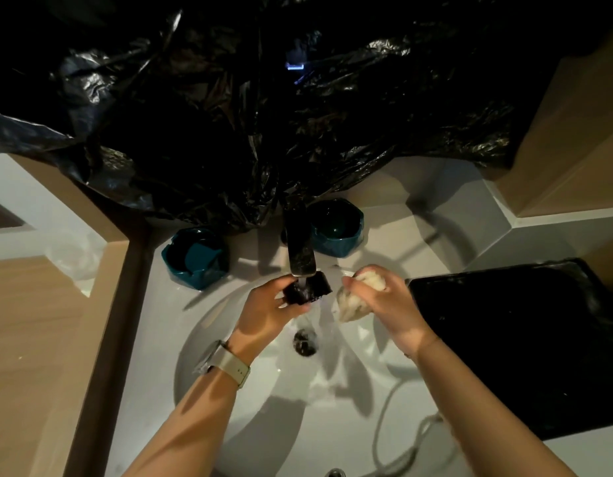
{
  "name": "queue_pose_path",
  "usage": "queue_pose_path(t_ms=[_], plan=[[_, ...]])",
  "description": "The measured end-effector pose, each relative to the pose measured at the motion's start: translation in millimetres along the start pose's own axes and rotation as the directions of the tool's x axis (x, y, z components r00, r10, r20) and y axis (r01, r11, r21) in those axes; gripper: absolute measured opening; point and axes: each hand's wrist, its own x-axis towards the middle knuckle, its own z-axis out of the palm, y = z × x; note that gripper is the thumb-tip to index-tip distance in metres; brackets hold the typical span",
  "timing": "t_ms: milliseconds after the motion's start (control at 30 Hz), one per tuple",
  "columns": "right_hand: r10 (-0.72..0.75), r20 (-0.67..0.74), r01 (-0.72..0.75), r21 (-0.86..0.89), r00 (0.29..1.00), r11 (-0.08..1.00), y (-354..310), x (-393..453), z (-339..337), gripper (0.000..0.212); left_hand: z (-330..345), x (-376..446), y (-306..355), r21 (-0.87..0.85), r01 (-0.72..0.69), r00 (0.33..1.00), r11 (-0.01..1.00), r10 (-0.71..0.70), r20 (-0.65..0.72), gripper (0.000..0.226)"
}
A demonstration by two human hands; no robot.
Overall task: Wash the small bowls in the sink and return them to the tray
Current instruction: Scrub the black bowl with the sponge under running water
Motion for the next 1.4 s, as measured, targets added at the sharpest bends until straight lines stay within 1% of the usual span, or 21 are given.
queue_pose_path(t_ms=[67,133,200,267,333,400,467,500,533,600,667,767,800,867,967,1067,1133,1200,1267,1333,1400], plan=[[-0.061,0.036,0.063,-0.07,0.998,0.996,-19,-1,0,0.014,-1,1,1,0.168,-0.082,0.996,0.982,0.088,-0.025,0.043],[-0.203,0.073,0.215,-0.249,0.976,0.944,-37,-2,0,0.028,-3,1,3,0.314,-0.146,0.986,0.938,0.165,-0.035,0.043],[-0.343,0.15,0.373,-0.445,0.927,0.814,-57,-4,1,0.05,-6,1,0,0.363,-0.138,0.987,0.921,0.159,-0.028,0.047],[-0.429,0.216,0.473,-0.546,0.877,0.692,-76,-2,6,0.067,-7,-2,-4,0.353,-0.093,0.994,0.931,0.106,-0.018,0.052],[-0.463,0.232,0.499,-0.61,0.856,0.616,-89,4,13,0.072,-8,-8,-4,0.266,-0.035,0.998,0.963,0.045,-0.034,0.052],[-0.464,0.235,0.493,-0.652,0.854,0.577,-96,11,19,0.07,-9,-13,-3,0.114,0.043,0.998,0.993,-0.036,-0.057,0.044],[-0.447,0.23,0.468,-0.691,0.865,0.551,-97,14,23,0.069,-10,-16,-2,0.023,0.103,0.993,0.994,-0.101,-0.056,0.043],[-0.439,0.219,0.456,-0.694,0.871,0.558,-95,15,23,0.068,-12,-18,-4,-0.057,0.14,0.988,0.989,-0.143,-0.058,0.041],[-0.432,0.209,0.448,-0.68,0.877,0.58,-93,15,23,0.069,-14,-20,-6,-0.185,0.17,0.982,0.968,-0.182,-0.053,0.036],[-0.421,0.199,0.442,-0.644,0.885,0.624,-87,15,24,0.069,-18,-28,-9,-0.374,0.227,0.971,0.899,-0.238,0.018,0.032],[-0.416,0.18,0.424,-0.652,0.892,0.628,-82,15,23,0.066,-20,-35,-11,-0.437,0.266,0.963,0.859,-0.259,0.076,0.032],[-0.363,0.19,0.383,-0.711,0.912,0.589,-76,12,15,0.062,-21,-38,-15,-0.469,0.326,0.944,0.821,-0.31,0.113,0.035],[-0.348,0.205,0.385,-0.705,0.915,0.596,-72,10,11,0.063,-22,-40,-14,-0.482,0.338,0.939,0.808,-0.324,0.115,0.037],[-0.338,0.201,0.386,-0.623,0.92,0.68,-62,5,4,0.065,-22,-46,-14,-0.475,0.323,0.945,0.819,-0.303,0.121,0.038],[-0.299,0.092,0.305,-0.486,0.95,0.819,-40,-2,0,0.063,-21,-55,-7,-0.38,0.201,0.98,0.903,-0.187,0.074,0.029],[-0.266,0.009,0.235,-0.498,0.964,0.835,-12,-11,-4,0.053,-19,-60,-2,-0.184,0.083,0.995,0.979,-0.091,-0.038,0.038],[-0.206,0.006,0.184,-0.475,0.979,0.861,5,-21,-8,0.047,-20,-63,-1,-0.069,-0.008,0.998,0.998,0.003,-0.066,0.049],[-0.144,-0.015,0.13,-0.346,0.989,0.929,20,-30,-11,0.04,-20,-68,4,0.155,-0.111,0.991,0.982,0.122,-0.058,0.055],[-0.094,-0.07,0.071,-0.283,0.993,0.957,28,-36,-13,0.033,-20,-75,16,0.356,-0.163,0.983,0.92,0.184,-0.026,0.058],[-0.05,-0.101,0.024,-0.243,0.994,0.97,31,-41,-17,0.032,-18,-80,26,0.456,-0.159,0.983,0.876,0.181,-0.005,0.06],[-0.041,-0.118,0.013,-0.225,0.992,0.974,28,-48,-25,0.027,-14,-84,35,0.487,-0.142,0.986,0.862,0.168,-0.009,0.056]])
